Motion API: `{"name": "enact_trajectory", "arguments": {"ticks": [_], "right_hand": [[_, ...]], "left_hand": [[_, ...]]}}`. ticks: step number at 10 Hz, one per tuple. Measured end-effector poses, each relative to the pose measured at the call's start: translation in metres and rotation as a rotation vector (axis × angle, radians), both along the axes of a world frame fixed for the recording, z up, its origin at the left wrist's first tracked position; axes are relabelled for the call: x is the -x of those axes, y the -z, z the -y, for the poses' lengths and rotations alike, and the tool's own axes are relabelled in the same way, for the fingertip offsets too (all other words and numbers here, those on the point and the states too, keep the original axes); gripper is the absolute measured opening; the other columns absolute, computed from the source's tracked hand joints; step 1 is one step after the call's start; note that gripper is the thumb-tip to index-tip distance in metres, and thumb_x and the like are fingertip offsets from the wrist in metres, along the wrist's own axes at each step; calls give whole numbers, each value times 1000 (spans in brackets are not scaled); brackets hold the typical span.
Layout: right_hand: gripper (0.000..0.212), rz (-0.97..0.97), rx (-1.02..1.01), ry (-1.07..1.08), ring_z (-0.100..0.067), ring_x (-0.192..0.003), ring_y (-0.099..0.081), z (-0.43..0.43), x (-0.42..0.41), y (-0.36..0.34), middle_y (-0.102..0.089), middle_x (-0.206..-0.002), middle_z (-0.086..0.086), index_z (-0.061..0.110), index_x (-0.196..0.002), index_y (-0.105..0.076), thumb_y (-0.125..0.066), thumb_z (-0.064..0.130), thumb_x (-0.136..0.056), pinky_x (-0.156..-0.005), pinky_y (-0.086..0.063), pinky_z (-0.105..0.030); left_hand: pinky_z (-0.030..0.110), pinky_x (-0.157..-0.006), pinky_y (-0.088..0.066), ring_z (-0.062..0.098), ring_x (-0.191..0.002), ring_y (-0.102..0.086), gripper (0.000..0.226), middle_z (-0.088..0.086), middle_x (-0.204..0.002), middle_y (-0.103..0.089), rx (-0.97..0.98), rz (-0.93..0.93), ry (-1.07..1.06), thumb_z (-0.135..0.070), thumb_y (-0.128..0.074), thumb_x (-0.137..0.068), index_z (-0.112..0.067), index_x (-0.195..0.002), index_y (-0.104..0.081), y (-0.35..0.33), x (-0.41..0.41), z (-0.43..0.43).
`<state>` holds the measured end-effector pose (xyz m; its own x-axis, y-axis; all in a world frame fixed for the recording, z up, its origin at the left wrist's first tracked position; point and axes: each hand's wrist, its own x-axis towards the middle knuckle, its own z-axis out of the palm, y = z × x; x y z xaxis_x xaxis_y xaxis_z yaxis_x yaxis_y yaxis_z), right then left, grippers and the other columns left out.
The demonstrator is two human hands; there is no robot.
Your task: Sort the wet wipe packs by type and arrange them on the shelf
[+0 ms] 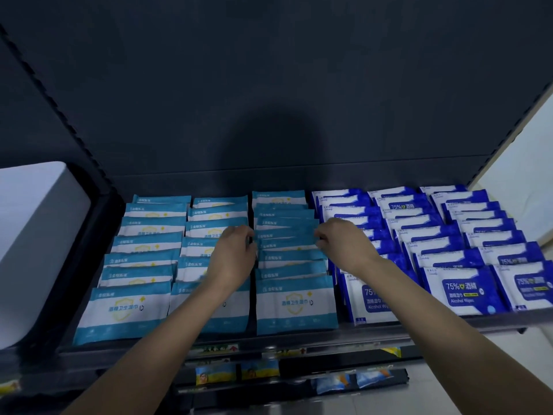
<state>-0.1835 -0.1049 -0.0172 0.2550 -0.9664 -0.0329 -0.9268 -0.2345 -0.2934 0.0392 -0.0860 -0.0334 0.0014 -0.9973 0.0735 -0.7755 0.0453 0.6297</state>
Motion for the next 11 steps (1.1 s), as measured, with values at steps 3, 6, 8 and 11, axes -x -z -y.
{"name": "enact_trajectory", "arguments": {"ticks": [3,6,8,11], "right_hand": [[25,-117,10,13,-26,-96,-59,48,-15,6,-61,-109,-16,2,-109,-59,-47,-7,-89,-70,-44,-28],[32,88,-23,53,-23,-103,-60,62,-20,8,-64,-119,-8,11,-116,-67,-46,-2,-95,-81,-44,-22],[27,-15,-10,-6,-25,-105,-56,57,-21,13,-58,-120,-12,5,-117,-62,-44,5,-97,-85,-48,-31],[27,100,-52,-40,-28,-102,-58,37,-26,3,-61,-115,-17,-1,-115,-60,-44,13,-100,-88,-48,-39]], "left_hand": [[21,-69,-38,15,-85,-53,17,9,-98,-62,-77,52,5,-12,-52,-96,-1,-106,-61,-8,6,42],[9,-64,-40,9,-83,-55,24,0,-95,-64,-37,26,6,5,-48,-89,-10,-94,-66,-2,7,49],[18,-72,-41,10,-88,-55,18,4,-107,-65,-41,2,-24,-8,-51,-94,-11,-105,-65,3,-1,44],[11,-84,-36,16,-113,-56,34,6,-128,-60,-108,-38,73,-6,-41,-99,-12,-128,-58,-9,-3,27]]}}
